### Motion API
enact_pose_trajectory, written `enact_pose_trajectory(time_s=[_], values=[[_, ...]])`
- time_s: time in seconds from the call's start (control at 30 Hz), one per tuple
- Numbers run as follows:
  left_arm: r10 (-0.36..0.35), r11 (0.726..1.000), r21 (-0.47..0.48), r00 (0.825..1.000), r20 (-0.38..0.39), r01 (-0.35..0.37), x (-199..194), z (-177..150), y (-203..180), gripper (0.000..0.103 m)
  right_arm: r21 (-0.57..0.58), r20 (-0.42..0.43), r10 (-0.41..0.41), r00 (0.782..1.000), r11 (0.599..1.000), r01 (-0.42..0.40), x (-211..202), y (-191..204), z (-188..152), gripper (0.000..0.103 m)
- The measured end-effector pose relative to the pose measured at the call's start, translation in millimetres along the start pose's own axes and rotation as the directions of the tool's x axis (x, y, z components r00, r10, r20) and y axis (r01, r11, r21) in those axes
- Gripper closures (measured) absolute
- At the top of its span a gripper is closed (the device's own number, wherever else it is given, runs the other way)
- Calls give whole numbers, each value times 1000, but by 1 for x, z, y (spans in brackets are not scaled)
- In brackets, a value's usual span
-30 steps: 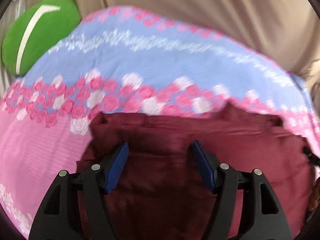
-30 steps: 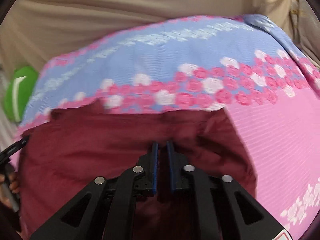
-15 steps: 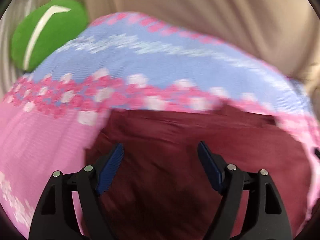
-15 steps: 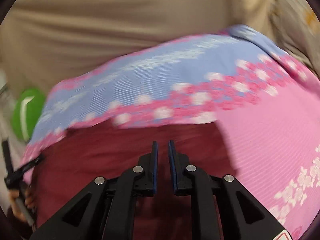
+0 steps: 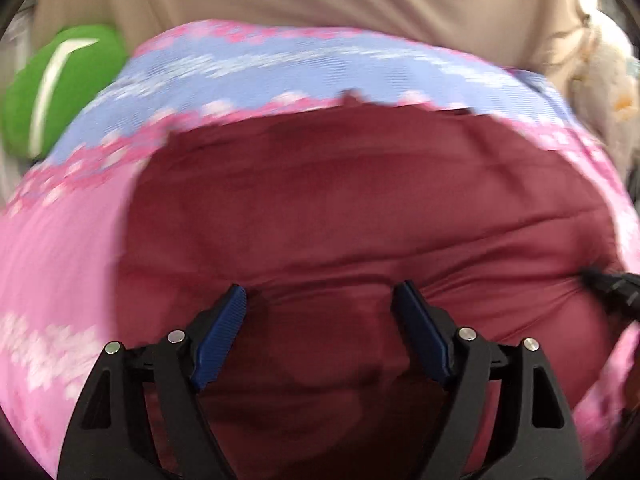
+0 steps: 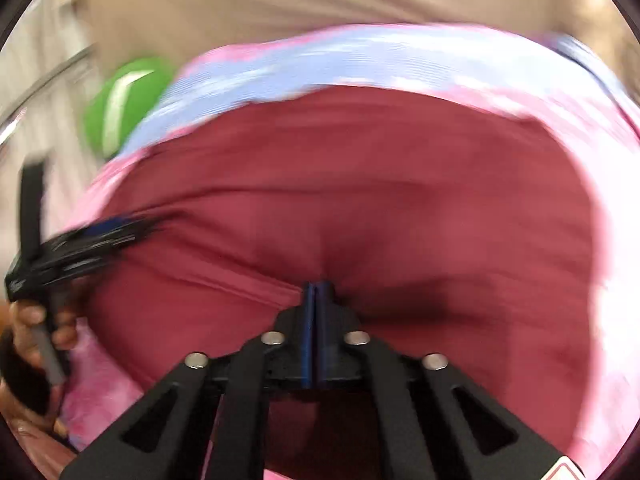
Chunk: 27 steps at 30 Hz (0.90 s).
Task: Fold large clothes
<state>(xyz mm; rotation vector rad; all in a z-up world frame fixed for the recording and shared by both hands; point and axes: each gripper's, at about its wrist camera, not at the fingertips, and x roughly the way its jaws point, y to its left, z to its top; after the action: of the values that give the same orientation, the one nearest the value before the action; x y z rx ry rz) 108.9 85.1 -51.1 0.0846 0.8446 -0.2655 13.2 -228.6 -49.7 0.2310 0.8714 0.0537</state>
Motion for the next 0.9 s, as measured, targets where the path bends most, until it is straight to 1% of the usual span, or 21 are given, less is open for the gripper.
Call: enact_pose_trajectory(time_s=[0.03, 0.07, 0.1, 0.13, 0.17, 0.2, 0.23, 0.27, 0.3, 0.33, 0.37, 0.43, 0.47, 0.53, 0.57, 0.63, 0.7, 0.73, 0.77, 0.8, 0.9], values=[[29, 999, -16, 1000, 1, -29, -2, -5, 11, 26, 73, 2, -34, 999, 997, 33, -9, -28, -9, 103], [49, 998, -35, 999, 0, -49, -3, -9, 26, 26, 120, 6, -28, 1000, 992, 27, -14, -44, -15, 103], [67, 996, -52, 998, -6, -67, -3, -11, 35, 25, 185, 8, -43, 999, 982, 41, -21, -64, -22, 103], [84, 994, -75, 996, -13, -85, -5, -12, 44, 25, 215, 14, -93, 996, 973, 88, -26, -75, -25, 103], [121, 986, -112, 992, -30, -124, -6, -11, 54, 24, 224, 15, -131, 991, 967, 125, -29, -80, -25, 103], [134, 980, -146, 990, -40, -138, -7, -9, 62, 24, 231, 13, -183, 983, 957, 175, -33, -82, -24, 103], [131, 974, -179, 990, -45, -137, -10, -5, 69, 26, 231, 14, -208, 978, 952, 199, -36, -82, -21, 103], [104, 971, -213, 994, -34, -109, -15, 3, 76, 28, 224, 24, -233, 972, 949, 222, -39, -77, -13, 101], [80, 971, -224, 997, -17, -81, -18, 10, 78, 28, 205, 54, -251, 966, 950, 236, -42, -69, 0, 92], [57, 972, -230, 998, 10, -53, -21, 22, 78, 28, 181, 93, -252, 963, 955, 233, -44, -60, 14, 89], [45, 974, -223, 998, 44, -34, -24, 38, 74, 28, 161, 128, -237, 963, 963, 216, -44, -51, 30, 90], [21, 979, -204, 996, 86, -3, -23, 63, 64, 28, 128, 196, -185, 963, 979, 162, -37, -33, 67, 89], [-4, 981, -195, 995, 96, 23, -16, 79, 57, 28, 113, 210, -166, 963, 983, 145, -29, -21, 82, 90], [-28, 982, -181, 996, 89, 44, 1, 99, 45, 28, 91, 218, -146, 965, 988, 129, -14, -17, 107, 89], [-28, 986, -160, 996, 80, 41, 17, 111, 38, 28, 87, 209, -149, 966, 987, 133, 3, -16, 122, 90], [-3, 990, -138, 999, 44, 9, 44, 120, 28, 28, 92, 146, -135, 980, 988, 123, 42, -23, 141, 90], [22, 993, -115, 1000, -9, -23, 73, 119, 22, 28, 90, 79, -180, 981, 981, 173, 74, -32, 141, 90], [32, 994, -105, 999, -33, -36, 86, 115, 20, 27, 84, 36, -230, 972, 970, 227, 93, -37, 136, 93], [29, 994, -107, 999, -38, -33, 95, 112, 21, 22, 93, 13, -243, 970, 966, 240, 100, -43, 132, 98], [26, 993, -118, 999, -31, -29, 100, 110, 24, 20, 132, 9, -195, 981, 973, 192, 102, -53, 130, 100], [49, 992, -116, 999, -24, -51, 103, 108, 22, 18, 155, -3, -181, 983, 972, 179, 99, -59, 132, 101]])
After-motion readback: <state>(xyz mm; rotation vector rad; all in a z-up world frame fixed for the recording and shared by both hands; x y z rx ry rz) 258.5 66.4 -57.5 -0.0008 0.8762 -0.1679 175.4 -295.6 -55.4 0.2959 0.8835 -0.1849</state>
